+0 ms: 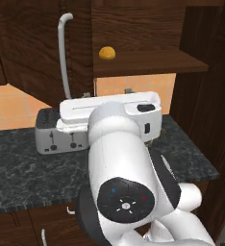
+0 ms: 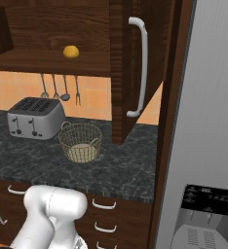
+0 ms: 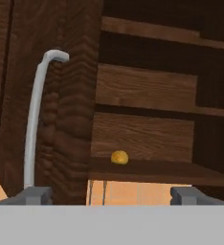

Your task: Open the cabinet, pick up the bread from the cabinet and place it in the basket. Then move the basket to the dining counter.

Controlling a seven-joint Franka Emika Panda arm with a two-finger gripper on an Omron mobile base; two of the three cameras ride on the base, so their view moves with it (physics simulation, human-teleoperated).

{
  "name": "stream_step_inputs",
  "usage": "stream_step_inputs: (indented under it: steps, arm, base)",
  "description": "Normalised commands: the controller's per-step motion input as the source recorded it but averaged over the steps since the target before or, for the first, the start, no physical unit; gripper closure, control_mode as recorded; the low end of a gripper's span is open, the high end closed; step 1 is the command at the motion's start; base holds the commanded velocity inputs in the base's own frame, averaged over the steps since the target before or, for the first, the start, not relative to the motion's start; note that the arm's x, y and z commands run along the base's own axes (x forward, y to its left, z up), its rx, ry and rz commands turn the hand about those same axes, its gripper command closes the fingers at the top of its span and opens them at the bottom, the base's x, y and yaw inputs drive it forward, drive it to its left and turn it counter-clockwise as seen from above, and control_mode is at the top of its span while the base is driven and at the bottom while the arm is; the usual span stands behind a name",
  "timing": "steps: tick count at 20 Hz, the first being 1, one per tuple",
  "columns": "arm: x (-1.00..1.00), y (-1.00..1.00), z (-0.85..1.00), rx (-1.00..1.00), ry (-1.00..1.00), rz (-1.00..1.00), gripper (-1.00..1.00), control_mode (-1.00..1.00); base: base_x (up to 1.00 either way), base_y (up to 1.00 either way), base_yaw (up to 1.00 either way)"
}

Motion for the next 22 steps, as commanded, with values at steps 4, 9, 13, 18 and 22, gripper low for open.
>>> stream_step_inputs:
  steps: [4, 9, 13, 18, 22]
  arm:
    - [0.12, -1.00, 0.00, 0.20, 0.02, 0.15, -1.00, -1.00]
    - [0.38, -1.00, 0.00, 0.20, 0.01, 0.25, -1.00, -1.00]
    - [0.81, -0.74, -0.03, 0.20, 0.00, 0.47, -1.00, -1.00]
    - [0.74, -0.20, -0.07, 0.07, 0.00, 0.50, -1.00, -1.00]
    - [0.56, 0.10, -0.03, 0.00, 0.00, 0.38, -1.00, -1.00]
  base:
    - [0.00, 0.00, 0.00]
    - [0.00, 0.00, 0.00]
    - [0.00, 0.00, 0.00]
    - [0.00, 0.00, 0.00]
    - [0.00, 0.00, 0.00]
